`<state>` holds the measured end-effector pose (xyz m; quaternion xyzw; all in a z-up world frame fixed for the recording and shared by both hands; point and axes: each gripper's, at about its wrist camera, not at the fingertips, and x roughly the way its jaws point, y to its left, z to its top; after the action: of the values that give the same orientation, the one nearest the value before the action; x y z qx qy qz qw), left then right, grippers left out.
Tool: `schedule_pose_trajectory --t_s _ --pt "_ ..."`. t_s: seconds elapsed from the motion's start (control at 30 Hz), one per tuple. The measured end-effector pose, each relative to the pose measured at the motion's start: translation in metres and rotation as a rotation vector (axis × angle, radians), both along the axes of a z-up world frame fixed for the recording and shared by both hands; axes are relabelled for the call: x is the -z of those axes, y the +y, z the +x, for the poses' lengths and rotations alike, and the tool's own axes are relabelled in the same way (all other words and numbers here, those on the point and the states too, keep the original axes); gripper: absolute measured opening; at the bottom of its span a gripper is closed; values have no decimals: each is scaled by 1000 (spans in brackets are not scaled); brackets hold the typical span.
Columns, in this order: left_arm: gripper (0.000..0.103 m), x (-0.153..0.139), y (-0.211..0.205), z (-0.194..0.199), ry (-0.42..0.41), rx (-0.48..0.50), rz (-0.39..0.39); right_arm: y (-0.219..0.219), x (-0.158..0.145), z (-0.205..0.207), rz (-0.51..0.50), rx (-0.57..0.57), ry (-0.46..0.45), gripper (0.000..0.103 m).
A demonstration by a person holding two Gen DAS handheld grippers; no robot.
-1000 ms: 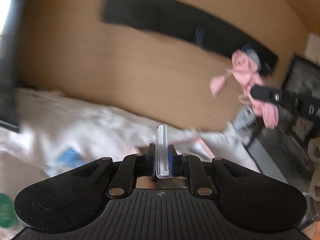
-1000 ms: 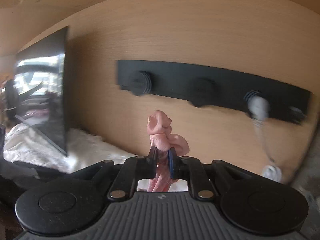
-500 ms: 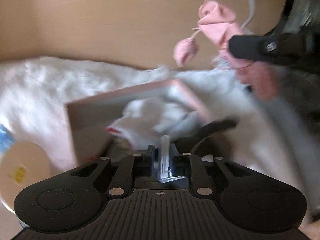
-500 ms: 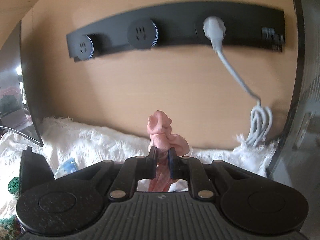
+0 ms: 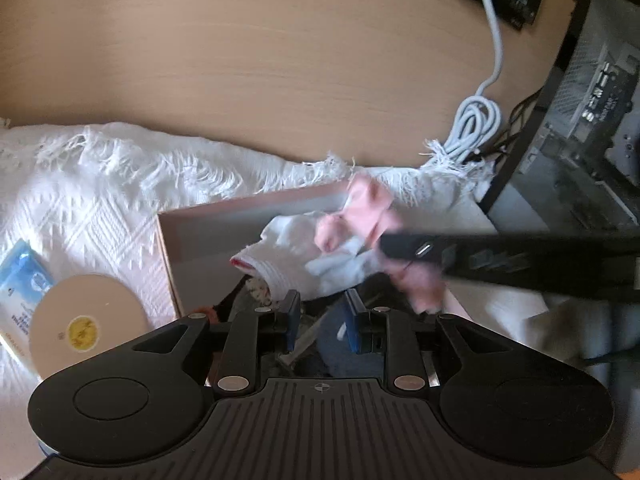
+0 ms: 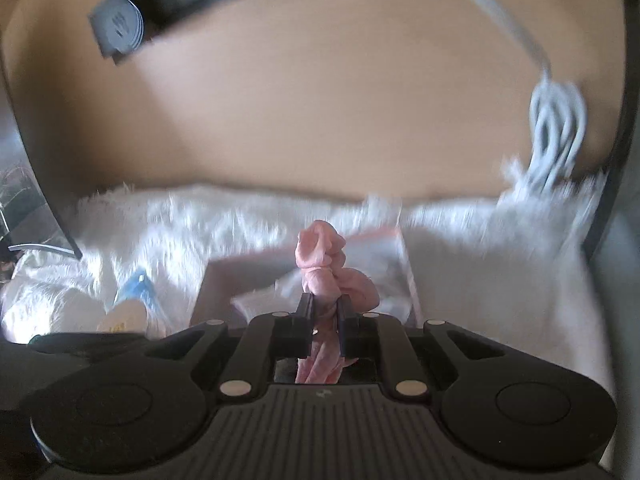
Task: Organize soft objects
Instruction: 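Release the clear rod into the pink box with the left gripper while the right gripper releases the scrunchie there, then move the right gripper to the wet wipes pack while the left gripper moves to the beige tape roll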
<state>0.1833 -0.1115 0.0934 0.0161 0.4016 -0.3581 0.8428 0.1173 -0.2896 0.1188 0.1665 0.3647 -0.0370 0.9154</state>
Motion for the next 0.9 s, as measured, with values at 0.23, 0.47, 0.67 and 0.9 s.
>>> schedule_pose_trajectory --t_s 0.23,0.47,0.67,0.9 --pt "26 -2 10 -7 18 1 -24 8 37 16 -47 -4 144 17" --pt "26 -16 30 -4 34 21 -117 9 4 -5 -45 10 95 39" --pt "26 -31 78 10 88 -46 -218 42 -65 -27 -166 -5 -31 56" --pt "26 -58 199 33 19 -262 -235 115 -113 0 -167 -140 -84 61"
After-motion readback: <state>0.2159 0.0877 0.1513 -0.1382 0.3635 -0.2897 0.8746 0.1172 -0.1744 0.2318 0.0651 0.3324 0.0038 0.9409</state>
